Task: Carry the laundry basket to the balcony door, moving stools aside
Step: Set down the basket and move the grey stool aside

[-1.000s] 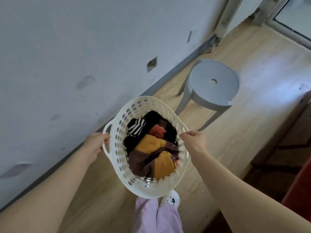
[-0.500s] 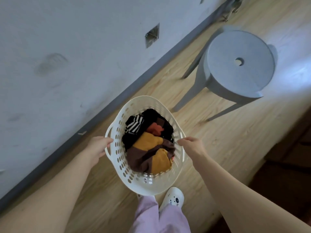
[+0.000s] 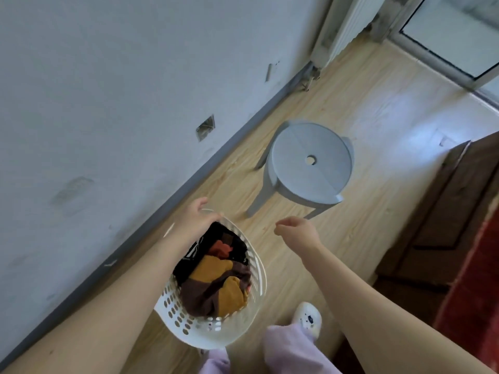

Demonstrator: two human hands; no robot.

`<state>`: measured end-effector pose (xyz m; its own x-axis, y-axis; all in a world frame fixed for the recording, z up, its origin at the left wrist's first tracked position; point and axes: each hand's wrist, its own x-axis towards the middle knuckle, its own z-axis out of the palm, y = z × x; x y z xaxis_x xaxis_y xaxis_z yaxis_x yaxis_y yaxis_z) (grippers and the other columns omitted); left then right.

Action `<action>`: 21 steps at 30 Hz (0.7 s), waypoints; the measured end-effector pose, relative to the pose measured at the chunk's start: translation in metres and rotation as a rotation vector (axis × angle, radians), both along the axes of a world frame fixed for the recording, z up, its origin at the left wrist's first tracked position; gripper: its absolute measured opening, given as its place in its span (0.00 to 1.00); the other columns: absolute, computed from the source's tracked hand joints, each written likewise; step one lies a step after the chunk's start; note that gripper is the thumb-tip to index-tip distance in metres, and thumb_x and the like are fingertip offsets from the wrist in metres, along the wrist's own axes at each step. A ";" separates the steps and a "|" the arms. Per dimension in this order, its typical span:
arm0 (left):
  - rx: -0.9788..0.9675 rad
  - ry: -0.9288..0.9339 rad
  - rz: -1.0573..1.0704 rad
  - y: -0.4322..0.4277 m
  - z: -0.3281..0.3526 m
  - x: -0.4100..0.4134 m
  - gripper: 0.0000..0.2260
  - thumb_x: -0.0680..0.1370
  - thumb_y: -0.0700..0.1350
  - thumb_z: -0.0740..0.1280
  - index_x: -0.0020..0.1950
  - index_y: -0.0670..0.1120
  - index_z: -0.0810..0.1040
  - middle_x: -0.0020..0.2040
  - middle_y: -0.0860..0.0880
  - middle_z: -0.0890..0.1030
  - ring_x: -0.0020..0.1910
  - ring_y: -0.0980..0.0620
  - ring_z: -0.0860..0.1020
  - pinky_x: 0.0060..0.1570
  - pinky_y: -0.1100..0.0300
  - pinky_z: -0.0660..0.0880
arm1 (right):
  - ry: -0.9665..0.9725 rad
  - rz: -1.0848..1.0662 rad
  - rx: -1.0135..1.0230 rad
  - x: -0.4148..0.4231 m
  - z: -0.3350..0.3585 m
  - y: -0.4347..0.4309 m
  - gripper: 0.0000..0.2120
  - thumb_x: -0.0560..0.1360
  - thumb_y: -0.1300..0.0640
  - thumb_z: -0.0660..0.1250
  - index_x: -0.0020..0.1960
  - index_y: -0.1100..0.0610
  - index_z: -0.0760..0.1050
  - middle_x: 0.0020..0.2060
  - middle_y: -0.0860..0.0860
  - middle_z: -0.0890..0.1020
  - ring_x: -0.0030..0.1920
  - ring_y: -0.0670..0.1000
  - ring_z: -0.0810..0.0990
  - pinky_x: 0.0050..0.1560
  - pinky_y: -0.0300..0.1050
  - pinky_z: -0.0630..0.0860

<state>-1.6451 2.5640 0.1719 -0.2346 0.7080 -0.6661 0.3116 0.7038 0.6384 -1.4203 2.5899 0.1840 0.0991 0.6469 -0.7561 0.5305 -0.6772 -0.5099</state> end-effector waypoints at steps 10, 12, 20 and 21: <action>0.058 -0.015 0.051 0.145 0.035 0.127 0.31 0.72 0.48 0.72 0.73 0.48 0.65 0.75 0.47 0.67 0.72 0.49 0.66 0.61 0.57 0.63 | 0.007 -0.060 0.081 0.121 0.019 0.150 0.11 0.71 0.60 0.68 0.53 0.57 0.81 0.36 0.48 0.79 0.36 0.47 0.75 0.34 0.39 0.69; 0.017 0.002 0.089 0.168 0.028 0.142 0.32 0.72 0.48 0.72 0.74 0.48 0.65 0.75 0.46 0.66 0.73 0.48 0.65 0.63 0.55 0.63 | 0.007 -0.049 0.063 0.143 0.009 0.179 0.13 0.71 0.61 0.68 0.55 0.58 0.80 0.41 0.51 0.79 0.39 0.49 0.76 0.35 0.39 0.69; -0.121 0.058 0.146 0.243 -0.036 0.162 0.41 0.69 0.50 0.75 0.76 0.47 0.58 0.75 0.45 0.65 0.68 0.47 0.69 0.56 0.57 0.65 | -0.005 -0.114 -0.042 0.197 -0.065 0.237 0.26 0.69 0.58 0.71 0.67 0.56 0.70 0.34 0.45 0.74 0.34 0.42 0.73 0.33 0.42 0.68; -0.130 0.053 0.157 0.249 -0.045 0.161 0.41 0.68 0.50 0.76 0.76 0.47 0.59 0.75 0.45 0.66 0.64 0.49 0.71 0.54 0.58 0.65 | -0.001 -0.132 -0.064 0.200 -0.075 0.238 0.29 0.69 0.58 0.71 0.69 0.56 0.68 0.35 0.45 0.75 0.35 0.44 0.74 0.37 0.43 0.69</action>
<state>-1.4844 2.8129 0.1273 -0.3725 0.5686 -0.7335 0.2217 0.8220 0.5246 -1.2207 2.8276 0.1093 0.1806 0.5786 -0.7954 0.4354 -0.7722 -0.4628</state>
